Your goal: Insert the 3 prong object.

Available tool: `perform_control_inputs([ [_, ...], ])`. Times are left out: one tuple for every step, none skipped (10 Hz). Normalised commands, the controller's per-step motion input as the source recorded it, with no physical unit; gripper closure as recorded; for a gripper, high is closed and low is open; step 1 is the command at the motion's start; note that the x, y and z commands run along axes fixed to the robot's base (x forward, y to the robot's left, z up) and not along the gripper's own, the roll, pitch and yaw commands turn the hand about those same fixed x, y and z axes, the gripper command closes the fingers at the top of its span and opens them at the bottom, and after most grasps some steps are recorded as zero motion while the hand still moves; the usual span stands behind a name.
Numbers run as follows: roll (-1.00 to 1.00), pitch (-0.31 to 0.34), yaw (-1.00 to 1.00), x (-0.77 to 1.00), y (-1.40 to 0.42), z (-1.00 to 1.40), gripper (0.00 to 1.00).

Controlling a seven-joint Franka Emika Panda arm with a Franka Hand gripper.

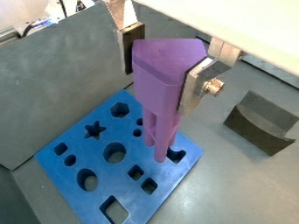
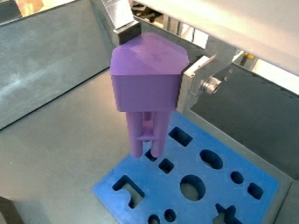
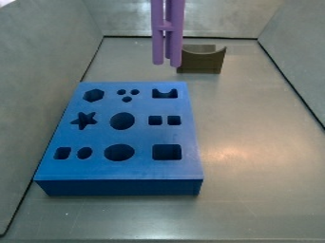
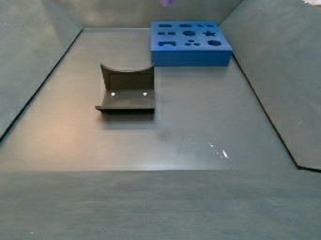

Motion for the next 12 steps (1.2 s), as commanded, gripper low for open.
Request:
perform_control_inputs([
  [-0.03, 0.009, 0.00, 0.00, 0.00, -0.06, 1.00],
  [-0.01, 0.000, 0.00, 0.00, 0.00, 0.00, 1.00],
  [-0.03, -0.010, 0.00, -0.13, 0.12, 0.00, 1.00],
  [0.01, -0.087, -0.28, -0.65, 0.05, -0.09, 1.00],
  [0.00, -0.051, -0.75, -0.54, 0.14, -0.36, 1.00],
  [0.00, -0.034, -0.88, -0.39, 0.07, -0.42, 1.00],
  [0.00, -0.034, -0.89, -0.38, 0.07, -0.43, 1.00],
  [0.00, -0.099, -0.90, -0.27, 0.07, -0.30, 1.00],
  [-0.01, -0.196, -0.93, -0.04, 0.02, -0.27, 1.00],
  [-0.06, -0.349, -0.85, 0.00, 0.04, -0.21, 1.00],
  [0.02, -0.251, -0.86, 0.00, 0.01, -0.20, 1.00],
  [0.09, -0.140, -0.93, 0.00, 0.00, -0.37, 1.00],
])
